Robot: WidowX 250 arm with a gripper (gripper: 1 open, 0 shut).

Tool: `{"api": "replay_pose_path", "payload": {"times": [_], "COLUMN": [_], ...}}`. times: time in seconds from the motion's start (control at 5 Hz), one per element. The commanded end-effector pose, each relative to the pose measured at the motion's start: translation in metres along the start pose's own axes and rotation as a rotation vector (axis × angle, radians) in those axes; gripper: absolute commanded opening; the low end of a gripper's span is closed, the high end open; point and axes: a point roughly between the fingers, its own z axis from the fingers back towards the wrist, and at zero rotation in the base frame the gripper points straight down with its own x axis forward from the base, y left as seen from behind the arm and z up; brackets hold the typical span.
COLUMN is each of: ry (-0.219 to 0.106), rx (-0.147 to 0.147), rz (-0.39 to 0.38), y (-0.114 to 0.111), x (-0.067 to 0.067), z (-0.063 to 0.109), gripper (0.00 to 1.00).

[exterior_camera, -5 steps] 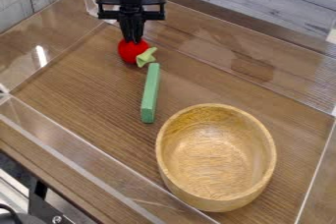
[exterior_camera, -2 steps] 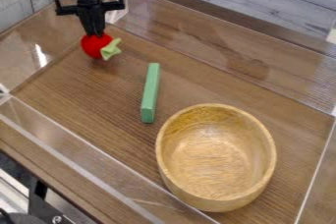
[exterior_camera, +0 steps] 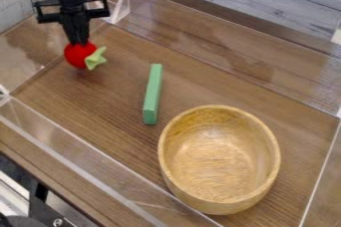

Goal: Move the red object to the left side of the table

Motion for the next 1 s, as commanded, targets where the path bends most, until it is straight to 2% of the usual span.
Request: {"api": "replay_pose_path", "payload": {"times": [0.0,0.2,0.6,0.8], "ry": [-0.099,-0.095,-0.081,-0.073], "rx": [0.011,0.017,0.039,0.04], "rz": [-0.002,-0.001,-0.086,-0.058], "y": [0.0,-0.004,-0.011,-0.009], "x": [0.001,0.003,0.022,0.018], "z": [0.021,0.012,0.002,-0.005], "gripper": [0.0,0.0,0.0,1.0]}}
